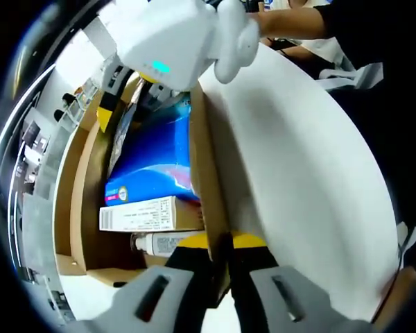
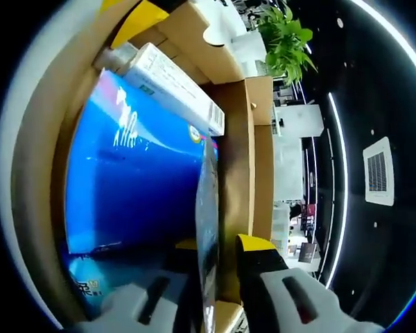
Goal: Operate the shoe box by opening the lid, removing the specified soft item, and placing it in the target area until the item is outside and the box remains undamaged.
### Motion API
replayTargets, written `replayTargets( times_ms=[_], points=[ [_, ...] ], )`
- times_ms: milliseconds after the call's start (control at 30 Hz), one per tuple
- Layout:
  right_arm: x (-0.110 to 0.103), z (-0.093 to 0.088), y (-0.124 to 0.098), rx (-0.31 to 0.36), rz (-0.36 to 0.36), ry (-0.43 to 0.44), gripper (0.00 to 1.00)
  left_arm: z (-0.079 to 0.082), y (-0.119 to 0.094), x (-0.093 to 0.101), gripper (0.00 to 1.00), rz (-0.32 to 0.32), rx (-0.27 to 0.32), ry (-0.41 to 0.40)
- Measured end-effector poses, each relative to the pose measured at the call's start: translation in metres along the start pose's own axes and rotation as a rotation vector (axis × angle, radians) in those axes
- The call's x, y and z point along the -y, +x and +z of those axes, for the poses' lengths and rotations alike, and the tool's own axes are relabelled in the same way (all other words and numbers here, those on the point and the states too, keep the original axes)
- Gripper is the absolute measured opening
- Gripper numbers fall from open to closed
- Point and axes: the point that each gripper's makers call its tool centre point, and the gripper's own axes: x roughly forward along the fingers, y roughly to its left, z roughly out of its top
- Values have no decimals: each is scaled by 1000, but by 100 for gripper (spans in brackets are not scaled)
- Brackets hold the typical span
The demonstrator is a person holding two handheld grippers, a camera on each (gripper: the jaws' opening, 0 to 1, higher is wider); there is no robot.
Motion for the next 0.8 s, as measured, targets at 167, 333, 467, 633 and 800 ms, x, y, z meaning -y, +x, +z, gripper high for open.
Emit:
replayTargets(
  times_ms=[167,333,467,633,800],
  points=[
    [-6,1,0,5,28,9,2,-1,0,0,7,0,1,-1],
    [-6,1,-1,16,20,37,2,0,0,1,7,0,2,-2],
    [-6,2,-2,24,16,46,2,-1,0,0,6,-3,5,-3],
    [-3,3,-8,32,-17,68,2,-1,0,-2,6,-4,3,-13],
    [-2,7,-12,56,-31,78,1,-1,1,-4,6,-5,-4,-20]
  ],
)
